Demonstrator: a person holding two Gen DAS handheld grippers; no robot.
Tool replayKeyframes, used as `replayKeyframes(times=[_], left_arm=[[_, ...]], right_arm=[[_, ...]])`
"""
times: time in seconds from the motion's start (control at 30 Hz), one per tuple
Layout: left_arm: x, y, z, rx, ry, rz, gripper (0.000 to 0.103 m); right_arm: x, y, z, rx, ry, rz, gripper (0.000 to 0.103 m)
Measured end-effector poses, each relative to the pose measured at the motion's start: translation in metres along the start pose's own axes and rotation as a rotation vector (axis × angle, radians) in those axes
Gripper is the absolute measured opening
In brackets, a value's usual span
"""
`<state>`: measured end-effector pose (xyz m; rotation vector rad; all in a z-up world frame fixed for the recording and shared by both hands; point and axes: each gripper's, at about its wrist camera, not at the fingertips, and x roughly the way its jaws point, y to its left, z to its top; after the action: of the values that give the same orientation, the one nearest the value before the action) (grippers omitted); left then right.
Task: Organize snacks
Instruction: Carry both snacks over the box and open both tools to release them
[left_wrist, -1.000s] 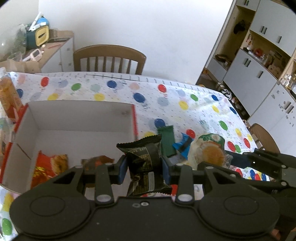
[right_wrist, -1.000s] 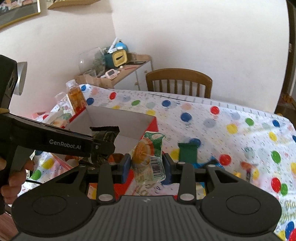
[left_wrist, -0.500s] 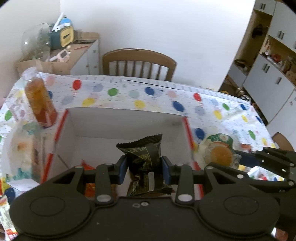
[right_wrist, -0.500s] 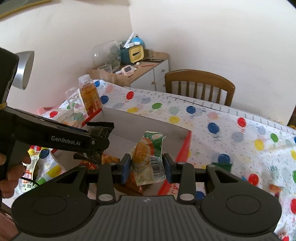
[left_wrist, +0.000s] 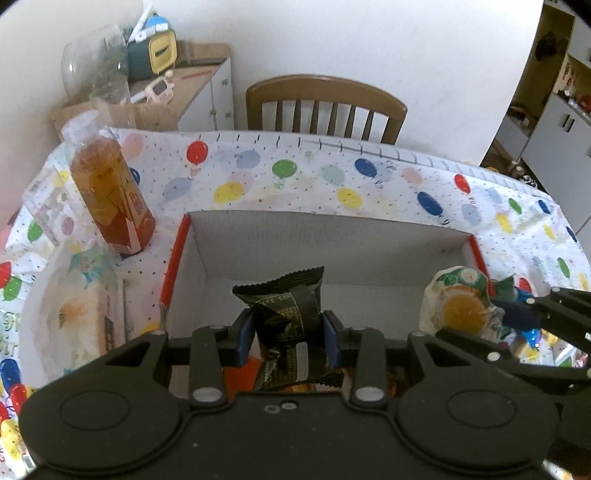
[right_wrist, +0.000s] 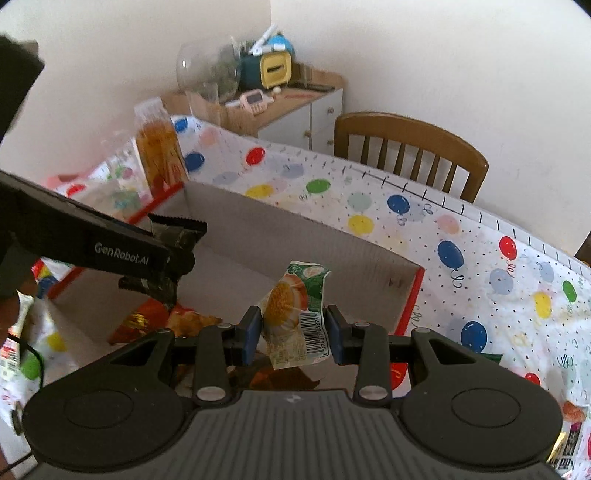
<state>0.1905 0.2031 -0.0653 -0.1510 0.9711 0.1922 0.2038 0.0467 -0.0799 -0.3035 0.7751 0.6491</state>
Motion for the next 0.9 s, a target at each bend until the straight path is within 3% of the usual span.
replayKeyframes(times=[0.43, 0.9], left_arm=[[0.056, -0.013, 0.01, 0.059, 0.085, 0.019, 0.036], [0.084, -0.015, 0.006, 0.083, 0.162, 0.015, 0.036]], right_arm=[[0.045, 0.001, 0.0, 0.004, 0.098, -0.013, 0.036], [0.058, 0.006, -0.001, -0.011, 0.139, -0.005, 0.037]])
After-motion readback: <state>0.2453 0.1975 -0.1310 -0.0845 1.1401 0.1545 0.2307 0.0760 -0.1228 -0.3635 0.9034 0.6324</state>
